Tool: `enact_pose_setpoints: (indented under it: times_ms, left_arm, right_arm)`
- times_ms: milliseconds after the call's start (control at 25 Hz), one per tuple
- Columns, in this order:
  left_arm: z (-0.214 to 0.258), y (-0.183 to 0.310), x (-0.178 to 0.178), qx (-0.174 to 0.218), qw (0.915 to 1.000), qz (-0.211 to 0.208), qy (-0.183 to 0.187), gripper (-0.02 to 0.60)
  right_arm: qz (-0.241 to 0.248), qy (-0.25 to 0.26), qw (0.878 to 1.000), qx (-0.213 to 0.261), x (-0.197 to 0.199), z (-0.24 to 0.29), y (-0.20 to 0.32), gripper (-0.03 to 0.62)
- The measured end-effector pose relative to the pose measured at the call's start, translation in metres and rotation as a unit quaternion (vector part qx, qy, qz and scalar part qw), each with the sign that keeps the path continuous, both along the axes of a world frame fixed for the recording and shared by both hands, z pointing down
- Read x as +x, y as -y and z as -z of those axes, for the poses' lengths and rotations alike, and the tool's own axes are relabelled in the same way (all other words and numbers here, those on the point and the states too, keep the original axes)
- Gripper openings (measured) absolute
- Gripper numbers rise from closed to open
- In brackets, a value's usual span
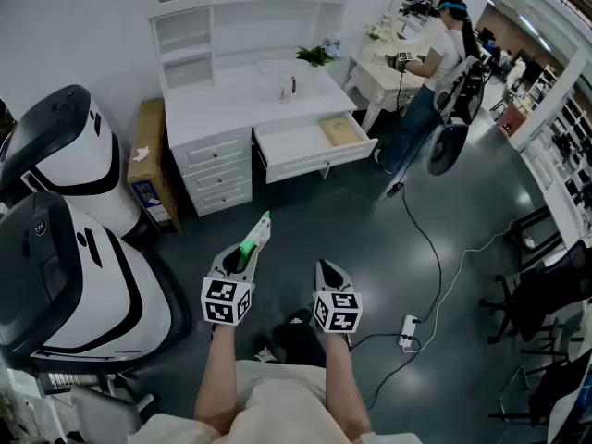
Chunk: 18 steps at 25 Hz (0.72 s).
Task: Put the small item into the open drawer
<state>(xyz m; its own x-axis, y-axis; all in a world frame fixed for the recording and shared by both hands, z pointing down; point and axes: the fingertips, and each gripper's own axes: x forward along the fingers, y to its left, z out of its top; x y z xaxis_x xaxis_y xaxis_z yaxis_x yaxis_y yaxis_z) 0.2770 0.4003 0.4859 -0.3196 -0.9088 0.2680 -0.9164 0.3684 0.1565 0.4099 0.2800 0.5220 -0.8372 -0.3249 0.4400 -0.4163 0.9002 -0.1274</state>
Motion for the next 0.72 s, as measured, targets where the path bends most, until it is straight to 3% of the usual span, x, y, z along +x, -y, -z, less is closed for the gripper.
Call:
enact_pose_setpoints:
  times_ms: [280,720]
  left_arm:
    - [0.0,0.003,-0.009,-0.002,0.9998,-0.016,0.012,0.092]
    - [0.002,-0.008,-0.056,0.003,0.9997,0.014,0.021,0.092]
  right_arm:
    - [0.006,0.007,1.0,-0.018,-0.014,-0.008,0.001,0.026]
    - [0.037,0.013,0.998,-0.05,-0.06,-0.023,0.018,0.026]
